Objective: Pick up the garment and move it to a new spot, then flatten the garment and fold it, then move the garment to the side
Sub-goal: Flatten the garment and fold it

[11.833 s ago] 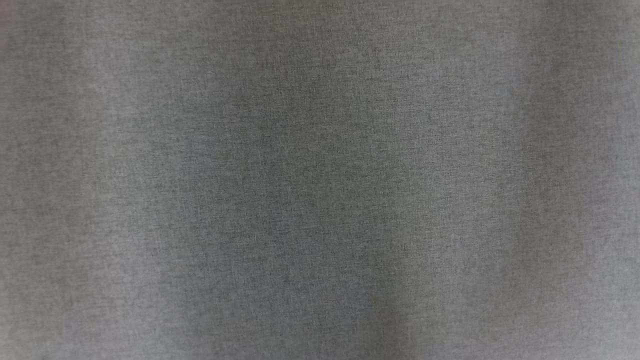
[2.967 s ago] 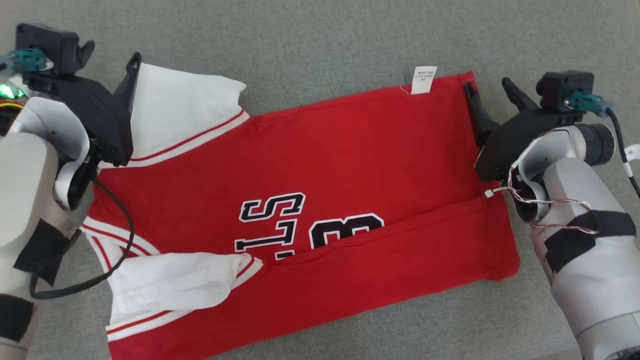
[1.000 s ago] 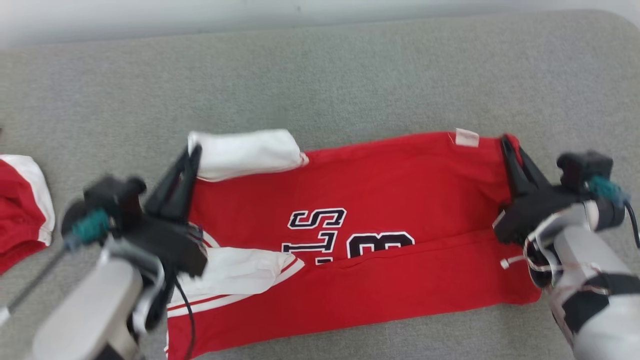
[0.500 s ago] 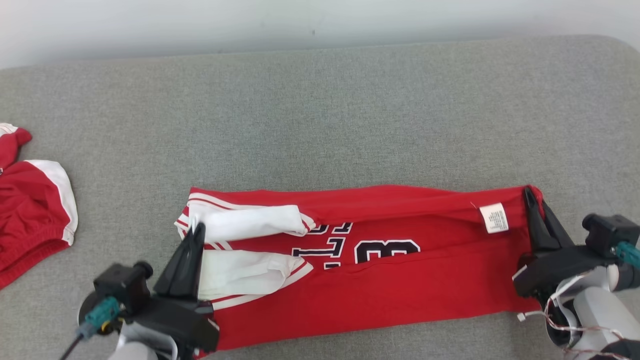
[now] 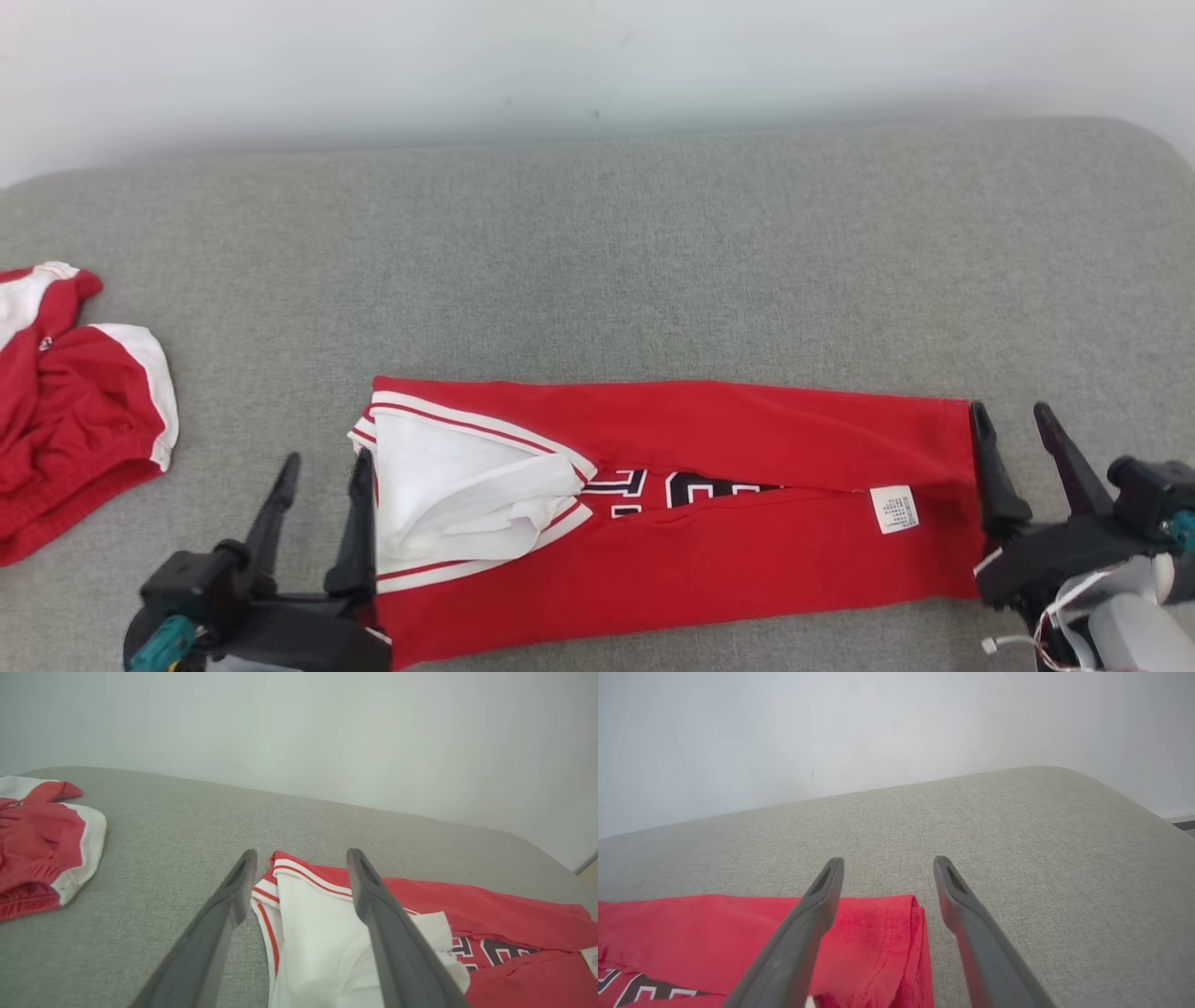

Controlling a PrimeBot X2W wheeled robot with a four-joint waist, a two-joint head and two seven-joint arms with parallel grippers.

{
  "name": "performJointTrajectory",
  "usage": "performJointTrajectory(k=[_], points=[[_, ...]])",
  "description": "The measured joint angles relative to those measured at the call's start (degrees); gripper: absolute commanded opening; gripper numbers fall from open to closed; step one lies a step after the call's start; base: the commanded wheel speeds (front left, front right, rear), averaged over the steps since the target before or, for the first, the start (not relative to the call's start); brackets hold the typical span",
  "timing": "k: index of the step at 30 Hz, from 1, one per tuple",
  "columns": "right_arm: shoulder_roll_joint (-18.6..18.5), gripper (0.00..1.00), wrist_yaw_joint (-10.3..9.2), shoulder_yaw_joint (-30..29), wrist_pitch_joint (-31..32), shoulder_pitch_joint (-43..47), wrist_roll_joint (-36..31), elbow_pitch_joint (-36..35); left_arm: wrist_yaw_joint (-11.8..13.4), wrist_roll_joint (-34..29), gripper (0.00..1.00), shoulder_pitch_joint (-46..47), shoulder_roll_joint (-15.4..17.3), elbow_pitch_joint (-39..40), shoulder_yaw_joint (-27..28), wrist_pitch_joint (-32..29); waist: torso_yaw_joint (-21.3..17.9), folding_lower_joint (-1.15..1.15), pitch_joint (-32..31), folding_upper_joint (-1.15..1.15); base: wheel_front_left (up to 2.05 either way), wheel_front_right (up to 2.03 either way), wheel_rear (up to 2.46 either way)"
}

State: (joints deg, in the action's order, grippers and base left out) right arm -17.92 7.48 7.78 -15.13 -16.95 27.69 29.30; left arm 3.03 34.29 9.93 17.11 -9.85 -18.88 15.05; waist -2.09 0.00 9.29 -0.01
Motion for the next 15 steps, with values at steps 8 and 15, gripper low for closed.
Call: performJointTrajectory(k=[8,15], points=[[0.13,1.0,0.0,-0.15,3.65,-0.15,0.65,6.64,-0.69,-10.78,1.0,-3.59,-3.14,3.3,8.48,0.0,1.08,0.0,-1.37,0.0,0.0,0.0,0.0],[1.49,1.0,0.0,0.04,7.13,-2.8,1.51,12.9,-2.15,-16.62,1.0,-5.9,-5.98,3.55,14.16,0.0,2.16,0.0,-1.71,0.0,0.0,0.0,0.0]])
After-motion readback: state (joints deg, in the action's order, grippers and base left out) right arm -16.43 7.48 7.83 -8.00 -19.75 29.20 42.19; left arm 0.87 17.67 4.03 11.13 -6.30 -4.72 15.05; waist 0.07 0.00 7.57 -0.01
